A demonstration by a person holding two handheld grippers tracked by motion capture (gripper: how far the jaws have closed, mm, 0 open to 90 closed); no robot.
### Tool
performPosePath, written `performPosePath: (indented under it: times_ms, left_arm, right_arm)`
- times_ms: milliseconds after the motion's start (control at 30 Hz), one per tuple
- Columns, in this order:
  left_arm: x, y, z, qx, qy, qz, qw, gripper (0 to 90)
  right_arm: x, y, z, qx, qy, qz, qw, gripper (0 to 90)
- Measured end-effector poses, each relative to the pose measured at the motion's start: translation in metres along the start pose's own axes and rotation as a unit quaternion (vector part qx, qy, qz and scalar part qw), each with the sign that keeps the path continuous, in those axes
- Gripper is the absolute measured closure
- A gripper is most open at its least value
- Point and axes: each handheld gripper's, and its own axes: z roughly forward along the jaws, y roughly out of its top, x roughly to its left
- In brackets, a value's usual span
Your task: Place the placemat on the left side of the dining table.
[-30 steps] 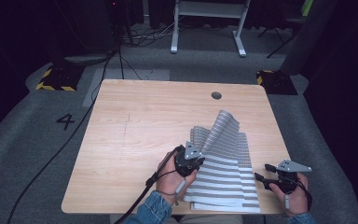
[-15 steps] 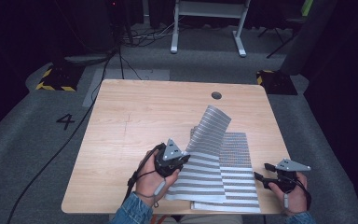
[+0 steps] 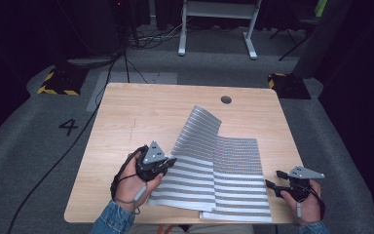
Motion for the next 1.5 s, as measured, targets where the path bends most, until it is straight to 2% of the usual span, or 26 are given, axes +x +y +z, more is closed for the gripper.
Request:
performPosePath:
  times_ms: [67, 200, 333, 400, 433, 667, 700, 933, 1067, 1100, 1133, 1167, 1200, 1233, 1267, 1300, 1400, 1500]
  left_arm:
    - [0.006, -0.003, -0.005, -0.002, -0.007, 0.014, 0.9999, 88.5]
    - [0.017, -0.009, -0.012, -0.008, -0.028, 0.023, 0.9993, 88.5]
    - [0.033, -0.015, -0.018, -0.013, -0.065, 0.023, 0.9976, 88.5]
    - [0.041, -0.018, -0.020, -0.011, -0.068, 0.024, 0.9974, 88.5]
    - [0.044, -0.020, -0.021, -0.010, -0.075, 0.016, 0.9970, 88.5]
    - [0.074, -0.036, -0.025, 0.022, -0.089, 0.019, 0.9956, 88.4]
    - [0.079, -0.039, -0.025, 0.030, -0.092, 0.012, 0.9953, 88.4]
    - [0.102, -0.048, -0.021, 0.068, -0.101, -0.004, 0.9925, 88.4]
    - [0.110, -0.052, -0.012, 0.097, -0.080, 0.000, 0.9920, 88.0]
    - [0.112, -0.053, -0.008, 0.091, -0.066, 0.003, 0.9937, 85.7]
    - [0.115, -0.055, -0.005, 0.075, -0.041, 0.008, 0.9963, 77.2]
    - [0.119, -0.056, -0.002, 0.058, -0.017, 0.018, 0.9980, 62.5]
    - [0.121, -0.056, -0.002, 0.053, 0.004, 0.024, 0.9983, 47.2]
    - [0.125, -0.057, -0.001, 0.042, 0.024, 0.032, 0.9983, 36.1]
    - [0.129, -0.057, -0.003, 0.033, 0.037, 0.032, 0.9983, 31.3]
    - [0.130, -0.058, -0.004, 0.028, 0.039, 0.026, 0.9985, 31.4]
    - [0.126, -0.056, -0.008, 0.016, 0.024, 0.025, 0.9993, 34.1]
    - [0.113, -0.052, -0.011, 0.011, 0.002, 0.039, 0.9992, 33.7]
  right_arm:
    - [0.000, 0.000, 0.000, 0.000, 0.000, 0.000, 1.0000, 35.0]
    - [0.000, 0.000, 0.000, 0.000, 0.000, 0.000, 1.0000, 34.9]
    - [0.000, 0.000, 0.000, 0.000, -0.001, 0.000, 1.0000, 34.8]
    - [0.000, 0.000, 0.000, 0.000, -0.001, 0.000, 1.0000, 34.8]
    - [0.000, 0.000, 0.000, 0.000, -0.001, 0.000, 1.0000, 34.8]
    - [0.000, 0.000, 0.000, 0.000, -0.002, -0.001, 1.0000, 34.6]
    - [0.000, 0.000, 0.000, 0.000, -0.002, -0.001, 1.0000, 34.6]
    - [0.000, 0.000, 0.000, 0.000, -0.003, -0.001, 1.0000, 34.4]
    - [0.000, 0.000, 0.000, 0.000, -0.003, 0.000, 1.0000, 34.4]
    - [0.000, 0.000, 0.000, 0.000, -0.003, 0.000, 1.0000, 34.4]
    - [0.000, 0.000, 0.000, 0.000, -0.003, -0.001, 1.0000, 34.4]
    - [0.000, 0.000, 0.000, 0.000, -0.003, -0.001, 1.0000, 34.4]
    - [0.000, 0.000, 0.000, 0.000, -0.003, 0.000, 1.0000, 34.4]
    - [0.000, 0.000, 0.000, 0.000, -0.003, -0.001, 1.0000, 34.4]
    - [0.000, 0.000, 0.000, 0.000, -0.003, -0.001, 1.0000, 34.4]
    - [0.000, 0.000, 0.000, 0.000, -0.003, -0.001, 1.0000, 34.5]
    - [0.000, 0.000, 0.000, 0.000, -0.003, -0.001, 1.0000, 34.4]
    - [0.000, 0.000, 0.000, 0.000, -0.003, -0.001, 1.0000, 34.4]
